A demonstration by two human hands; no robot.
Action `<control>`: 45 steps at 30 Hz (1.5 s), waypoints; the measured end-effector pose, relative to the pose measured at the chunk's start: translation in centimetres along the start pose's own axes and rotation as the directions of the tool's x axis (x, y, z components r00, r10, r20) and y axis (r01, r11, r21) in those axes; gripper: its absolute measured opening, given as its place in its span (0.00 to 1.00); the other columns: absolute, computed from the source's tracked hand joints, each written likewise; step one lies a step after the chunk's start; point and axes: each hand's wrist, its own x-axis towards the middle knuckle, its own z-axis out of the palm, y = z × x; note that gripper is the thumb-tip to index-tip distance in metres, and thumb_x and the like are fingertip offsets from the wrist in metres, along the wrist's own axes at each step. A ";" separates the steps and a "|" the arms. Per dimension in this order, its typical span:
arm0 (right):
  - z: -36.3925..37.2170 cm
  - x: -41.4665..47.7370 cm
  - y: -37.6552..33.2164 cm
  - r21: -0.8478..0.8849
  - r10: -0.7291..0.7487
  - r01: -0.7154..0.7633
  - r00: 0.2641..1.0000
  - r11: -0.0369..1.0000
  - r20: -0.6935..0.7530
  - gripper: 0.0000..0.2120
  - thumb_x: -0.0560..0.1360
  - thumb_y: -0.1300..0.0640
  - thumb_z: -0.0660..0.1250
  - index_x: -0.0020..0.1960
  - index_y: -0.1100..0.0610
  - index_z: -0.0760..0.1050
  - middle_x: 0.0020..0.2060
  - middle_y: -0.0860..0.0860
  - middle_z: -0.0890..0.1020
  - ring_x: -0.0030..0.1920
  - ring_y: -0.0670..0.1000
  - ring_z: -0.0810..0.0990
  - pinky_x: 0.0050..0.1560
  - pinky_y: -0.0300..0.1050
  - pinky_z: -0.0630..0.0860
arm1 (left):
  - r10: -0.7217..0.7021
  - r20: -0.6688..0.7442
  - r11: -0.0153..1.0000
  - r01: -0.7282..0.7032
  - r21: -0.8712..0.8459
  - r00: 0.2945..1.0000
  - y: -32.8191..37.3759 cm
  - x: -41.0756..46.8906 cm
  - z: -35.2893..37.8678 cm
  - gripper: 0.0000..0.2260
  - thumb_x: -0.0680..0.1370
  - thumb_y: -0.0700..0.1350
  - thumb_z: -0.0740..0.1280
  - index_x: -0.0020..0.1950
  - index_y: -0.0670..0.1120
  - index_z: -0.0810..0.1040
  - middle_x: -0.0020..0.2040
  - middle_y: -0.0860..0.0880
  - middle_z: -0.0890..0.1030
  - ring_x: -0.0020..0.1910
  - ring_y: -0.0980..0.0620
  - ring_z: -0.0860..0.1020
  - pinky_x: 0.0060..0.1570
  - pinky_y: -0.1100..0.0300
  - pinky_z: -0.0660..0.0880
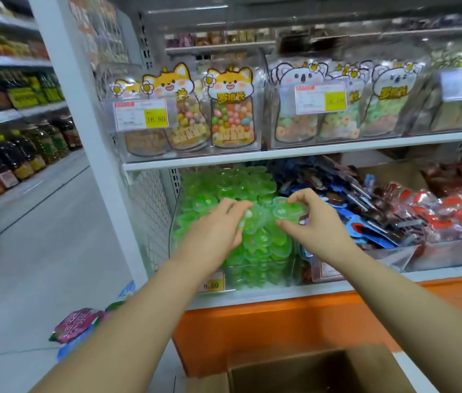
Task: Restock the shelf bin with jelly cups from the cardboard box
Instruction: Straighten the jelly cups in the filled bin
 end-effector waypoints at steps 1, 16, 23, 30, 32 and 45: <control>0.3 0.7 0.3 -0.016 -0.004 0.004 1.000 1.000 0.006 0.15 0.70 0.53 0.72 0.51 0.50 0.68 0.51 0.56 0.79 0.52 0.60 0.78 0.47 0.50 0.73 | -0.002 0.003 1.000 0.002 0.008 1.000 -0.1 0.4 0.4 0.23 0.79 0.44 0.60 0.74 0.52 0.61 0.68 0.51 0.67 0.54 0.47 0.76 0.46 0.53 0.75; 2.7 4.0 3.3 -0.060 -0.030 0.033 0.998 0.998 0.051 0.17 0.70 0.54 0.73 0.52 0.49 0.67 0.52 0.46 0.76 0.38 0.39 0.68 0.42 0.40 0.64 | -0.025 0.032 0.999 0.024 0.020 0.999 -1.9 3.9 3.1 0.24 0.79 0.46 0.59 0.74 0.55 0.59 0.69 0.54 0.65 0.62 0.48 0.72 0.49 0.50 0.77; 2.9 3.7 3.5 -0.031 -0.041 0.042 0.998 0.999 0.037 0.17 0.71 0.55 0.73 0.53 0.48 0.67 0.53 0.46 0.74 0.50 0.44 0.72 0.45 0.34 0.62 | 0.020 -0.011 1.000 -0.020 -0.001 1.000 -2.3 4.2 4.0 0.24 0.80 0.44 0.60 0.75 0.53 0.59 0.70 0.52 0.65 0.67 0.48 0.68 0.60 0.53 0.72; 3.0 3.4 3.6 0.013 -0.033 0.033 0.999 0.999 -0.013 0.17 0.70 0.56 0.73 0.53 0.48 0.68 0.54 0.46 0.75 0.54 0.44 0.71 0.48 0.27 0.63 | 0.029 -0.060 1.000 -0.028 0.012 0.998 -2.2 4.2 4.6 0.23 0.80 0.46 0.60 0.75 0.53 0.60 0.71 0.52 0.67 0.73 0.48 0.60 0.68 0.51 0.63; 3.0 3.2 3.4 0.047 -0.024 0.026 0.999 0.999 -0.043 0.17 0.71 0.56 0.73 0.53 0.48 0.68 0.52 0.44 0.75 0.53 0.43 0.71 0.47 0.21 0.62 | 0.032 -0.090 0.999 -0.031 0.020 0.995 -2.1 4.1 4.7 0.23 0.79 0.47 0.62 0.74 0.53 0.62 0.70 0.52 0.68 0.71 0.48 0.64 0.67 0.51 0.64; 2.6 3.1 3.7 0.124 0.021 -0.010 0.996 0.992 -0.087 0.17 0.71 0.55 0.72 0.55 0.49 0.68 0.51 0.41 0.73 0.54 0.41 0.70 0.46 0.25 0.63 | 0.002 -0.057 1.000 0.000 0.026 0.998 -1.9 4.8 4.6 0.24 0.81 0.55 0.56 0.76 0.56 0.55 0.71 0.55 0.64 0.71 0.52 0.61 0.71 0.53 0.55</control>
